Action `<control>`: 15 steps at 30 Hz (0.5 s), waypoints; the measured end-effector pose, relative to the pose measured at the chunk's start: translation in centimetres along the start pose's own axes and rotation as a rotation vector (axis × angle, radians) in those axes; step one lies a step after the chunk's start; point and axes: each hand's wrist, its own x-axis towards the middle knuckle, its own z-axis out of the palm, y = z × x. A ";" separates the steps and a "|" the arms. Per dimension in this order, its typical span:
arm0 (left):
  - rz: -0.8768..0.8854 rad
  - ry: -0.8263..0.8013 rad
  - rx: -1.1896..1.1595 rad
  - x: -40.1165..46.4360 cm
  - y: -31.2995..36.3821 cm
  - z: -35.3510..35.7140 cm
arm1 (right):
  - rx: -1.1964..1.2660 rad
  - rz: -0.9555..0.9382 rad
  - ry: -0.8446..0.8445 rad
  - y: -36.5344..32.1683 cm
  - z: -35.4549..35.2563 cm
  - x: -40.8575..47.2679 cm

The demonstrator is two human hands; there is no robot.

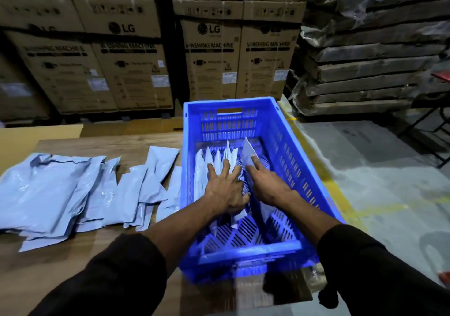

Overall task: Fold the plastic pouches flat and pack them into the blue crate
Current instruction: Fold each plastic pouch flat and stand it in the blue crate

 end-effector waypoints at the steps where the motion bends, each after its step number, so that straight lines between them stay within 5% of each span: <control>1: -0.005 -0.002 -0.023 -0.4 -0.2 -0.2 | 0.039 0.008 -0.007 -0.4 0.3 0.4; 8: -0.038 -0.049 -0.325 -1.1 -1.3 -0.7 | 0.321 0.091 0.007 -3.0 1.2 1.8; 15: -0.362 -0.092 -0.560 -0.9 -0.9 -0.5 | 0.644 0.229 -0.120 -2.9 1.3 1.8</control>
